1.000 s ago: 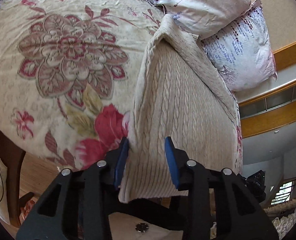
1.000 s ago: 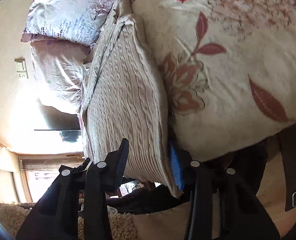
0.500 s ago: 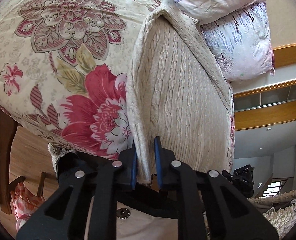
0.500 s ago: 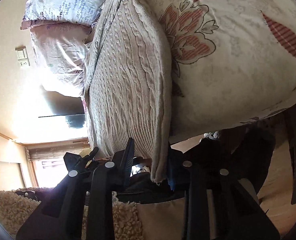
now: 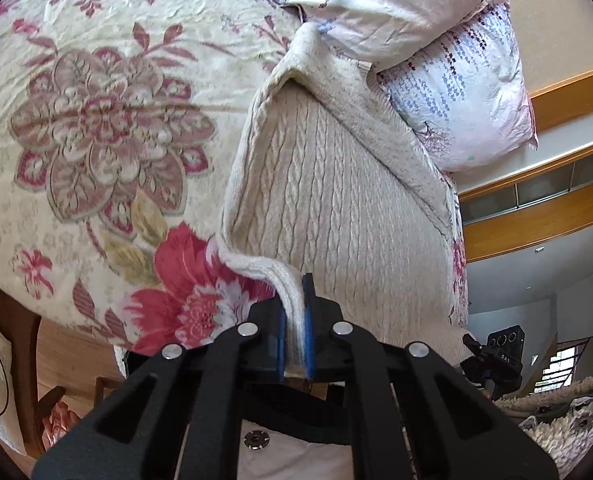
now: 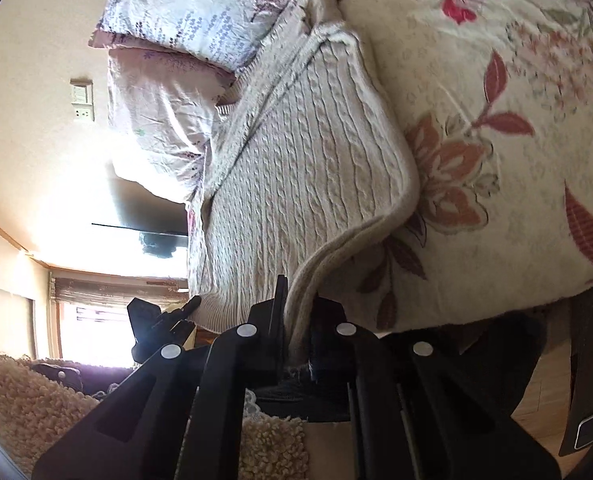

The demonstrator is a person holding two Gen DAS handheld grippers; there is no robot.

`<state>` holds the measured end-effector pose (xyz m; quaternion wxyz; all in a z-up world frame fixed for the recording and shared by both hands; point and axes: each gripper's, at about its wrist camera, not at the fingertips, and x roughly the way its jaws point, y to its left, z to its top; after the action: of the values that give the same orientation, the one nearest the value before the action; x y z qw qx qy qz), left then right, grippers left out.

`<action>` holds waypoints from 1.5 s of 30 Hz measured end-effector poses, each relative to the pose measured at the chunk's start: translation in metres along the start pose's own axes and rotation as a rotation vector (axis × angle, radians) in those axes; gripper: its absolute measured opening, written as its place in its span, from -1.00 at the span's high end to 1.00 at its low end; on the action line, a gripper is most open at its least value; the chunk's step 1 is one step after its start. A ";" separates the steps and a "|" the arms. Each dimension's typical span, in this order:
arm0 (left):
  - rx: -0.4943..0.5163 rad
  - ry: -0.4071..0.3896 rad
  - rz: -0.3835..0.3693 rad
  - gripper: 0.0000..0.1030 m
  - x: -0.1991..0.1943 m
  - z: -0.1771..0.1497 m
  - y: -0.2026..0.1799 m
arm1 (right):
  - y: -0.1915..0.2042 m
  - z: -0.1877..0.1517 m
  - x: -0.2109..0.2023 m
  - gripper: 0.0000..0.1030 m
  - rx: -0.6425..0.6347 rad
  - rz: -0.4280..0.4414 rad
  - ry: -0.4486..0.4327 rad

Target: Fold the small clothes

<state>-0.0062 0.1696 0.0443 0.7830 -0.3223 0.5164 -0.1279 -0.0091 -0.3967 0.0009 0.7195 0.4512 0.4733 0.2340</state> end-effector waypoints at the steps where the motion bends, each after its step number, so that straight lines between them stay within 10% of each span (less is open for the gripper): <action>1: 0.011 -0.014 -0.001 0.87 -0.002 0.006 -0.003 | 0.004 0.004 -0.002 0.83 -0.012 0.003 -0.016; 25: 0.021 -0.317 -0.071 0.87 0.003 0.137 -0.064 | 0.074 0.117 0.012 0.83 -0.166 0.189 -0.348; 45: -0.016 -0.374 -0.022 0.87 0.080 0.234 -0.090 | 0.069 0.216 0.070 0.83 -0.078 0.091 -0.426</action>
<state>0.2490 0.1460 0.1044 0.8613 -0.3524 0.3591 -0.0702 0.2205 -0.4026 0.0590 0.8088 0.4831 0.2804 0.1839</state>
